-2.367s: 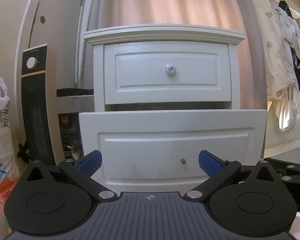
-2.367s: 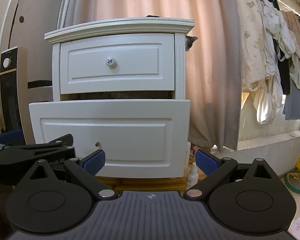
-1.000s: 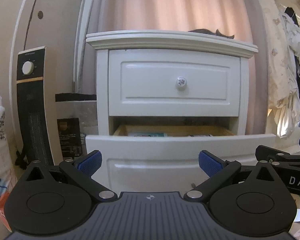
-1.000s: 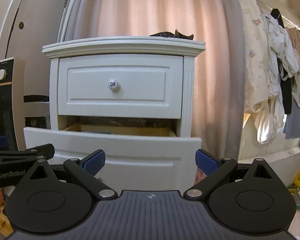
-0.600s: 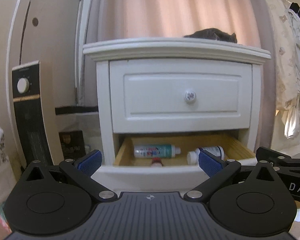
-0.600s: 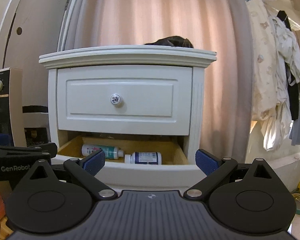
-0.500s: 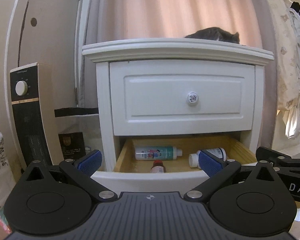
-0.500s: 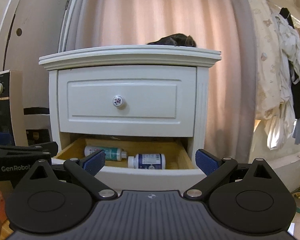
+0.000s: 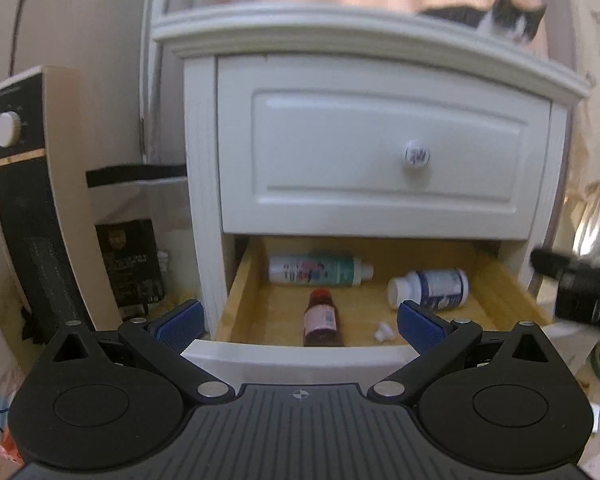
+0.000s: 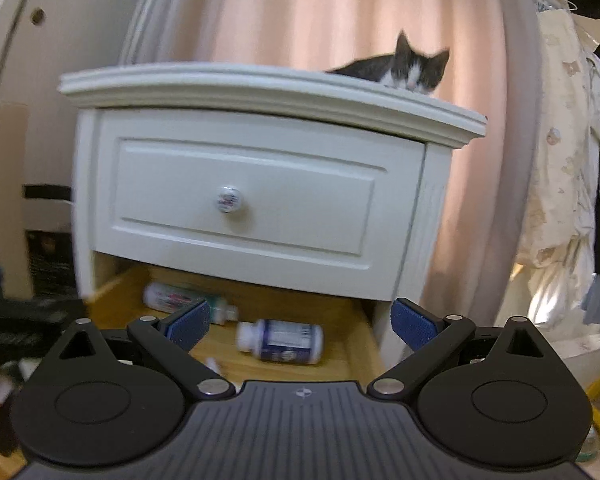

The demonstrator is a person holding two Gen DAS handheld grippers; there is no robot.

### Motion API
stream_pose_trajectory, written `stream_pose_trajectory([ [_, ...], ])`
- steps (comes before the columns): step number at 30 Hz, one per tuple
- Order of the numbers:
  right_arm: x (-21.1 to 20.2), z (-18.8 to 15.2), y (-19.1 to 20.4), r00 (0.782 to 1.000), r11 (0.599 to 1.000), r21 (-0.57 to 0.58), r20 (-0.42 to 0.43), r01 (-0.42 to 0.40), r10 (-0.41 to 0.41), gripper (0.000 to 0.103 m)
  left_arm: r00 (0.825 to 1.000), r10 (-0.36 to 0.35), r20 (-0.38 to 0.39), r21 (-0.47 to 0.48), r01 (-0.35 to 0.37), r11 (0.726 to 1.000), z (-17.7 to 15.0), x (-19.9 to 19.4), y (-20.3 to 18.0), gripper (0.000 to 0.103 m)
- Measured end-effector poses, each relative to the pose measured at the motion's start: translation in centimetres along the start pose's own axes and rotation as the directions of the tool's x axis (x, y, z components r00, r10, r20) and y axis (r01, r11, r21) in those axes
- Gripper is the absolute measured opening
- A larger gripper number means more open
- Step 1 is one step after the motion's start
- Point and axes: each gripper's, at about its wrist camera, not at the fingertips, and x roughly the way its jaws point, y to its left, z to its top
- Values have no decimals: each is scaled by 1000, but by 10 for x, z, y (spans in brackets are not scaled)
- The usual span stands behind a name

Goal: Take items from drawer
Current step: 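Move the right gripper down into the open drawer, then lower the right gripper around the red-capped brown bottle and close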

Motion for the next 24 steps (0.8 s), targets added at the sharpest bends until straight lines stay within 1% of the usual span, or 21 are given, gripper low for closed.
stream_pose_trajectory([
  [5,27,17,-15,998,1000,-12,-63,-7,6,103,999,3,-44,12,-3,1000,10,15,2,103],
  [9,44,24,-16,994,998,-47,-101,-46,41,103,997,-3,-81,5,3,1000,15,27,8,103],
  [11,53,26,-17,992,995,-58,-95,-85,79,103,995,-10,-94,-5,9,1000,16,32,12,103],
  [12,60,27,-18,990,993,-66,-109,-99,92,103,995,-9,-99,1,9,1000,16,34,12,103],
  [15,86,30,-17,972,990,-90,-217,-109,87,103,996,10,-87,24,-8,1000,17,38,13,103],
  [17,105,32,-16,943,986,-80,-312,-145,113,103,997,2,-82,18,-1,1000,20,40,17,103],
  [20,130,37,-8,886,975,-64,-434,-211,163,103,996,-12,-91,2,12,1000,22,45,20,103],
  [21,138,39,-3,861,969,-54,-472,-241,188,103,995,-16,-96,3,16,1000,22,47,20,103],
  [24,159,43,12,776,943,5,-567,-331,276,103,994,-30,-105,-3,30,1000,18,48,22,103],
])
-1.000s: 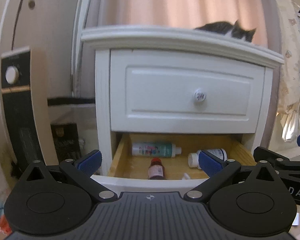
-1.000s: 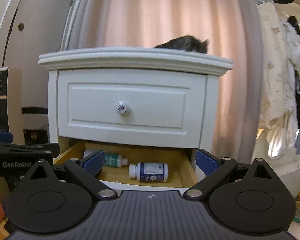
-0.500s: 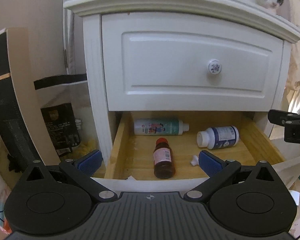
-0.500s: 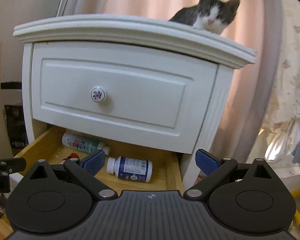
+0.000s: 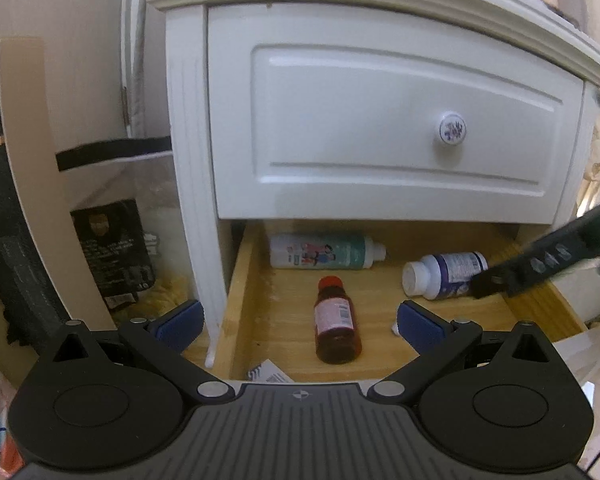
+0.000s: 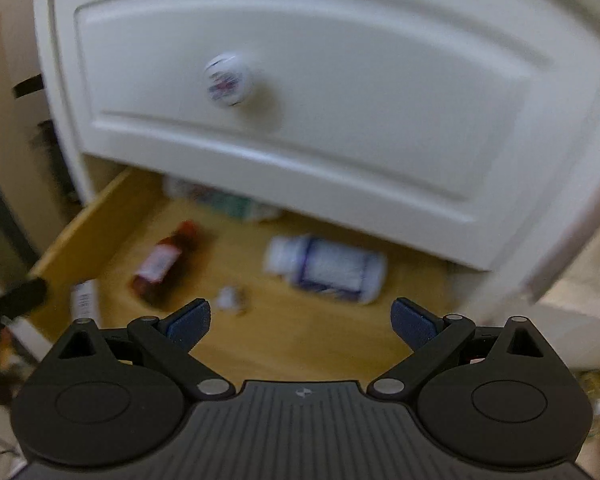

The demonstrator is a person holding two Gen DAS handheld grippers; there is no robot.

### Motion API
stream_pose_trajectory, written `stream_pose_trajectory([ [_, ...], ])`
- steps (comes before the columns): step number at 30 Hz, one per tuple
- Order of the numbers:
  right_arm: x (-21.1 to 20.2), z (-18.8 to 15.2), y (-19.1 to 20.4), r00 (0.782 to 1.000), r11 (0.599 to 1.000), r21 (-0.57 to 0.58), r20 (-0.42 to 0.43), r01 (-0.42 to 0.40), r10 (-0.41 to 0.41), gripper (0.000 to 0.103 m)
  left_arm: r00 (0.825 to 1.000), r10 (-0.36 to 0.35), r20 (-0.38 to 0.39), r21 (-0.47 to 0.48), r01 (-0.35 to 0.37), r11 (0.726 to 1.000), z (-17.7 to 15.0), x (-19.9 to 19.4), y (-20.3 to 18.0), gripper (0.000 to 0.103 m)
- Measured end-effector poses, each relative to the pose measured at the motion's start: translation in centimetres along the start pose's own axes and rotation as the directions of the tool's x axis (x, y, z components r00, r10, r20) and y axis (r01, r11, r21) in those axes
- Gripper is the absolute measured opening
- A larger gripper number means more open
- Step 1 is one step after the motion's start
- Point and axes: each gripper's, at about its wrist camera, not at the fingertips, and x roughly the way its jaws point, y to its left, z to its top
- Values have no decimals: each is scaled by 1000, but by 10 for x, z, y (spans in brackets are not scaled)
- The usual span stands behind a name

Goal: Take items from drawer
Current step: 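Lower the right gripper around the red-capped brown bottle and close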

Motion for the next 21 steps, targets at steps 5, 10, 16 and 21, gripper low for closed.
stream_pose_trajectory([
  [5,28,21,24,992,997,-18,-104,-78,75,103,1000,2,14,-10,-2,1000,-5,-4,11,103],
  [10,50,34,48,985,995,-39,-154,-88,81,103,1000,-9,13,2,9,1000,-9,-5,18,103],
  [16,65,41,64,983,995,-40,-164,-89,81,103,999,-20,26,1,20,1000,-13,-12,26,103],
  [21,76,49,77,980,995,-50,-183,-85,75,103,998,-23,52,-9,23,1000,-19,-21,33,103],
])
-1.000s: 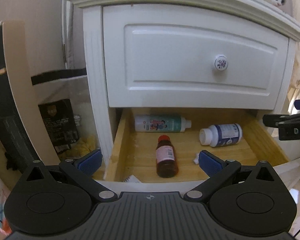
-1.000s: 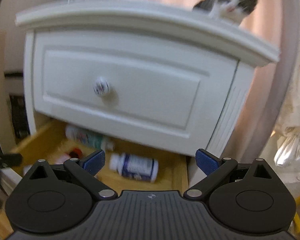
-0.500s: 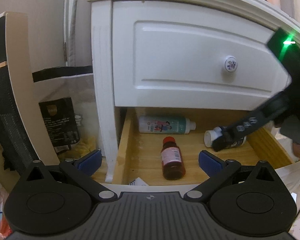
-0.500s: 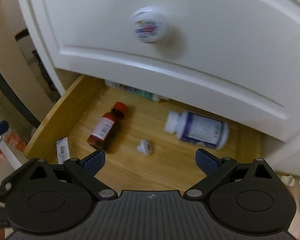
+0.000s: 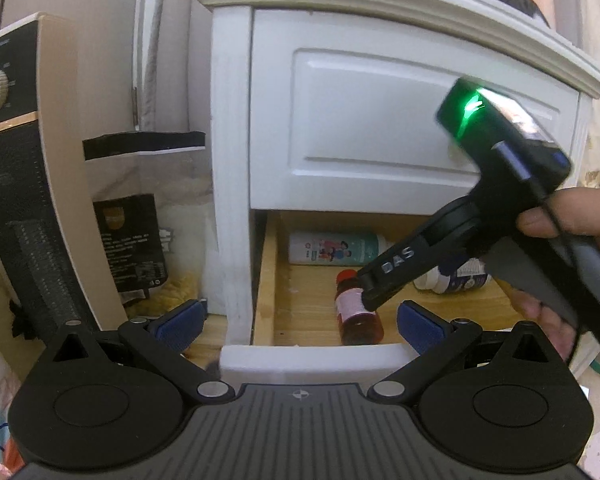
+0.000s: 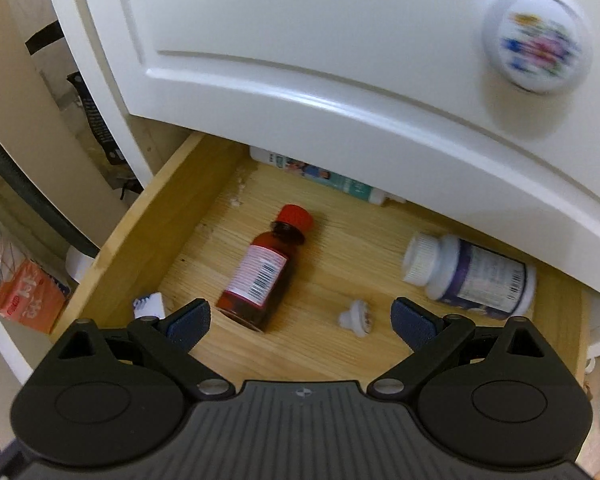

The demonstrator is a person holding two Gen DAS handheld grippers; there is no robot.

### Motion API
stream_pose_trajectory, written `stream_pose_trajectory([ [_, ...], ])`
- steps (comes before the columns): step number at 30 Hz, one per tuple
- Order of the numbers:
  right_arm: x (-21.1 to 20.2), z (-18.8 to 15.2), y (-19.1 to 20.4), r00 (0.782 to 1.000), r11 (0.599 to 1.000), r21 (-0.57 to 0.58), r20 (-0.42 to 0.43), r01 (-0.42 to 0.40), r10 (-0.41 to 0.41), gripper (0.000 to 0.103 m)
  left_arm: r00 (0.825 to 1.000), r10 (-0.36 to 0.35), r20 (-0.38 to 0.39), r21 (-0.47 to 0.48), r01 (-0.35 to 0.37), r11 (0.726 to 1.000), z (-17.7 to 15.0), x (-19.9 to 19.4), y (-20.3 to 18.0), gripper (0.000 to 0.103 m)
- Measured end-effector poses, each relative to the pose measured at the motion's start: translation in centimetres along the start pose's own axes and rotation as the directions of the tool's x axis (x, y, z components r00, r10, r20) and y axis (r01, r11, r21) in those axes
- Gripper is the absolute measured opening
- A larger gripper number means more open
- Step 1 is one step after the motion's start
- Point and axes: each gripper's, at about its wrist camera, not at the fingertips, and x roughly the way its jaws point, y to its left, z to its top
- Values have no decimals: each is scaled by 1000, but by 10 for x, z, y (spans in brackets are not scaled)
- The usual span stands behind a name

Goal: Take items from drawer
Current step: 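Lower the right gripper around the red-capped brown bottle and close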

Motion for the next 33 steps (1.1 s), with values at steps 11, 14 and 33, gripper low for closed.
stream_pose_trajectory([
  [11,20,12,26,997,997,-48,-40,66,-68,103,1000,0,26,47,-2,999,-4,-6,-1,103],
  [14,22,15,30,997,996,-52,-38,70,-72,103,1000,1,26,42,-2,999,-4,-4,-1,103],
  [33,48,40,27,983,994,-63,-155,91,-100,48,999,-40,21,-16,40,999,-7,-5,15,103],
])
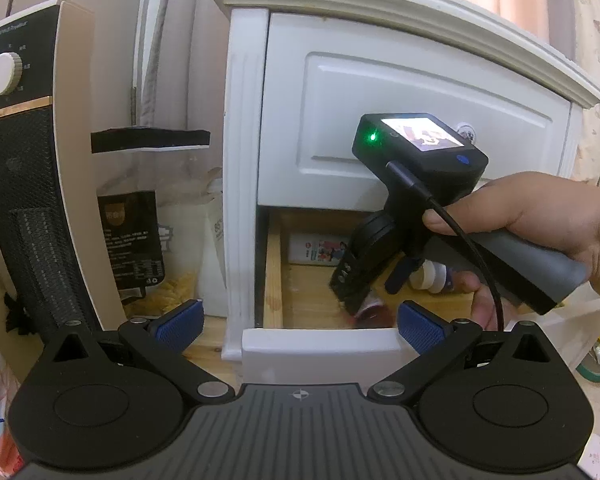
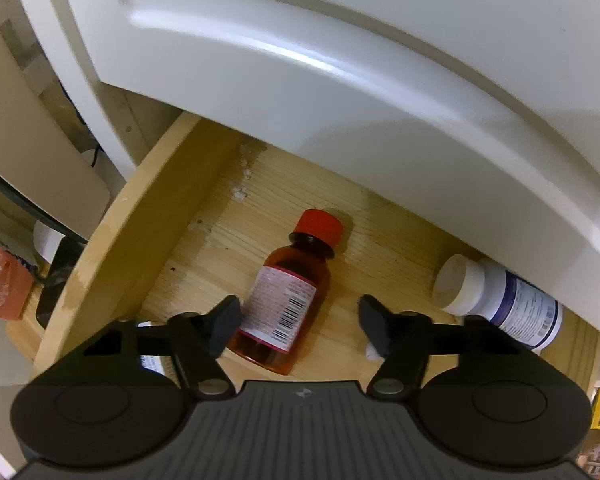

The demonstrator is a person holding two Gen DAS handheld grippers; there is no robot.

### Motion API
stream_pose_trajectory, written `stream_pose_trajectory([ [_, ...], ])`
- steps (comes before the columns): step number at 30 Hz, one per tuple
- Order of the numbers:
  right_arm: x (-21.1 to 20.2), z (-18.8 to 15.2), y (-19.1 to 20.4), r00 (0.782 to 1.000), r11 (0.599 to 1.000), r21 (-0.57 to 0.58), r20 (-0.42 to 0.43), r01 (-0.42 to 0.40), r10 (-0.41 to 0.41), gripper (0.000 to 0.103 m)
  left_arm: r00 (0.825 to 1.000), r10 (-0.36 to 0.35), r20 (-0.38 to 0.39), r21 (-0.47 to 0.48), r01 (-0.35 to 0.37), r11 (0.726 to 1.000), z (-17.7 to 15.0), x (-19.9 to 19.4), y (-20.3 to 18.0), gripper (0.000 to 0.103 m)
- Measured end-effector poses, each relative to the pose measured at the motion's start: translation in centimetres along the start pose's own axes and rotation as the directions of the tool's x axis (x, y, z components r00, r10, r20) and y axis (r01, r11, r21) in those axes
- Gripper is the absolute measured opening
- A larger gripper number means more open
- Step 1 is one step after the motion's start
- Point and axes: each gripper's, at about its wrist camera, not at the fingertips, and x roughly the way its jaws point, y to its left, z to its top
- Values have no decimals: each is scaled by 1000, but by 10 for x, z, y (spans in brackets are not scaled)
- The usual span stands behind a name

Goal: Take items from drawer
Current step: 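Lower the right gripper around the red-capped brown bottle and close, then lift the brown bottle with the right gripper out of the drawer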

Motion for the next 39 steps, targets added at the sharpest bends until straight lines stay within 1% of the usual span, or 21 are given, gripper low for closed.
stream_pose_trajectory([
  [2,2,-1,0,1000,1000,-18,-11,15,-16,40,1000,0,2,3,0,1000,-1,0,1,103],
  [10,-2,-10,-17,1000,998,-63,-7,19,-20,40,1000,-8,-11,-13,8,1000,-1,5,3,103],
  [13,-5,-19,-19,999,992,-116,13,41,-40,39,1000,-9,-13,-10,9,1000,-1,5,1,103],
  [17,-8,-32,-23,999,977,-209,28,52,-47,40,1000,-2,-11,4,2,1000,-3,4,-3,103],
  [23,-11,-36,-29,994,935,-344,-35,82,-100,39,1000,17,-3,0,-17,1000,-5,2,-4,103],
  [26,-18,-36,-36,995,938,-340,-49,62,-84,39,1000,25,2,6,-25,1000,-6,0,-6,103],
  [27,-21,-36,-37,996,938,-340,-38,63,-80,41,1000,28,4,10,-28,1000,-6,0,-7,103],
  [29,-28,-35,-36,997,937,-342,-10,66,-73,41,1000,31,7,15,-31,999,-5,0,-9,103],
  [31,-31,-32,-35,998,941,-335,-4,53,-57,41,1000,30,8,14,-30,999,-6,0,-9,103],
  [37,-15,-32,-38,998,946,-320,-25,53,-64,41,1000,29,7,14,-29,999,-5,0,-9,103],
  [39,-12,-33,-39,997,949,-310,-31,56,-69,44,1000,28,8,15,-28,999,-5,0,-9,103],
])
